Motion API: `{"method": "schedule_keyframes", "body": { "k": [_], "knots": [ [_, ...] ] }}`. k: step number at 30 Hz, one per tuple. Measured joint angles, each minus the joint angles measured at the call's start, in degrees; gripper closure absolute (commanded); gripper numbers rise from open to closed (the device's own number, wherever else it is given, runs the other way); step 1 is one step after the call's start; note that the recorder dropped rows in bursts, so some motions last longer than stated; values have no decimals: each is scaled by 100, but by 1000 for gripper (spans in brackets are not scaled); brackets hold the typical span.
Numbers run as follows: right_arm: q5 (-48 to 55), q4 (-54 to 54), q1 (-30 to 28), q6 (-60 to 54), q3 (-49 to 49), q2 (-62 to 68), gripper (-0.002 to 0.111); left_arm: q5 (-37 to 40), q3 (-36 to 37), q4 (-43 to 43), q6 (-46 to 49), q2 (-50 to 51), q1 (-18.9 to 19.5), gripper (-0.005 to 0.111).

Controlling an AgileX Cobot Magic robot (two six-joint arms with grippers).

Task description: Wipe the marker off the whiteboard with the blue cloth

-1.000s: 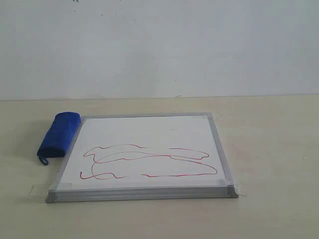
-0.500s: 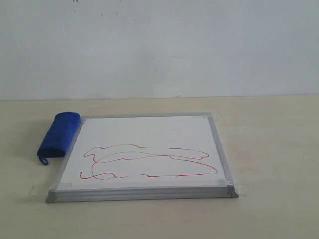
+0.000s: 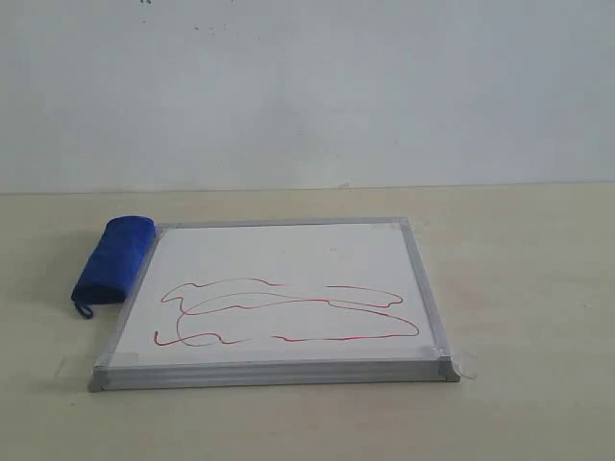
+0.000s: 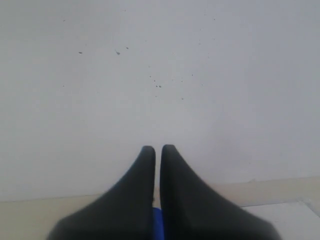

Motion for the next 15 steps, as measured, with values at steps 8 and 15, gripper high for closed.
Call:
{"method": "schedule_keyframes", "body": {
  "k": [8, 15],
  "knots": [
    [0, 0, 0, 0, 0, 0, 107, -264, 0, 0, 0, 494, 0, 103],
    [0, 0, 0, 0, 0, 0, 107, -825, 0, 0, 0, 816, 0, 103]
  ]
}}
